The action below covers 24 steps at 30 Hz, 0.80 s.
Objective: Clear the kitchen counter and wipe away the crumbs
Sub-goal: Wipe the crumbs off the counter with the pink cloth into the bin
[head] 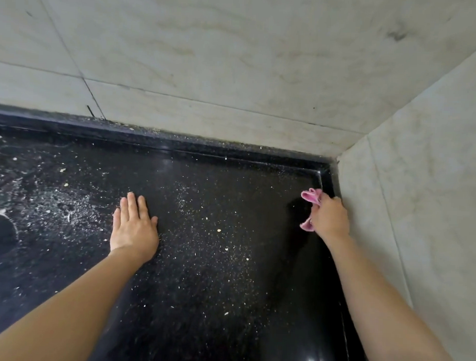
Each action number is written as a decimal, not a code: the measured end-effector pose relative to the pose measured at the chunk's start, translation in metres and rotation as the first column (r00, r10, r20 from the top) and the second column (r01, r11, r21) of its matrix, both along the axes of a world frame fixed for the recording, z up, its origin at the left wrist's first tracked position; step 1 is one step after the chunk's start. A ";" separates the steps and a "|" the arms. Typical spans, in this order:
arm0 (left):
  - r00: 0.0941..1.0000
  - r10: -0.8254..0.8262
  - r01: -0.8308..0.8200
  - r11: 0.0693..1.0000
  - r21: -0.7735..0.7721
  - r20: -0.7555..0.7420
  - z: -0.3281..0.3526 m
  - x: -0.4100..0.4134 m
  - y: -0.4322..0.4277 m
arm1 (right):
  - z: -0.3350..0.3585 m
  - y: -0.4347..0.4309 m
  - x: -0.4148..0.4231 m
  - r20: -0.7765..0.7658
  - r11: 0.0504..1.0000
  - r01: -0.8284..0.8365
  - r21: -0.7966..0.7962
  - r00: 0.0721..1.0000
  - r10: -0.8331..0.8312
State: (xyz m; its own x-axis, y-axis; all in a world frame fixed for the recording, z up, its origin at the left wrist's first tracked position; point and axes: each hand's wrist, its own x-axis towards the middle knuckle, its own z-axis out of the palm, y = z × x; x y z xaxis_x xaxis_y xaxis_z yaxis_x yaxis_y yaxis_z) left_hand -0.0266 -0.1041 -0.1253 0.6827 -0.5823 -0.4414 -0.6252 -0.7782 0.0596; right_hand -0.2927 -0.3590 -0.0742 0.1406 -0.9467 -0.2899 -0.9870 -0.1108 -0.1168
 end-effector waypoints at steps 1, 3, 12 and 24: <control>1.000 0.009 -0.009 1.000 0.001 -0.003 -0.002 0.000 -0.001 | -0.004 -0.006 0.002 -0.105 0.999 0.002 0.051 0.994 0.004; 1.000 0.016 -0.016 1.000 -0.002 -0.006 -0.005 0.002 -0.001 | -0.016 0.001 0.013 -0.108 0.997 0.032 0.074 0.994 -0.024; 0.999 0.020 -0.020 1.000 -0.008 -0.027 -0.002 -0.001 0.001 | -0.038 0.120 0.065 0.253 0.836 -0.526 0.155 0.840 0.481; 0.999 0.013 -0.010 0.998 -0.063 0.045 -0.022 0.005 0.004 | -0.019 -0.064 0.049 -0.104 0.999 0.043 0.025 0.994 -0.040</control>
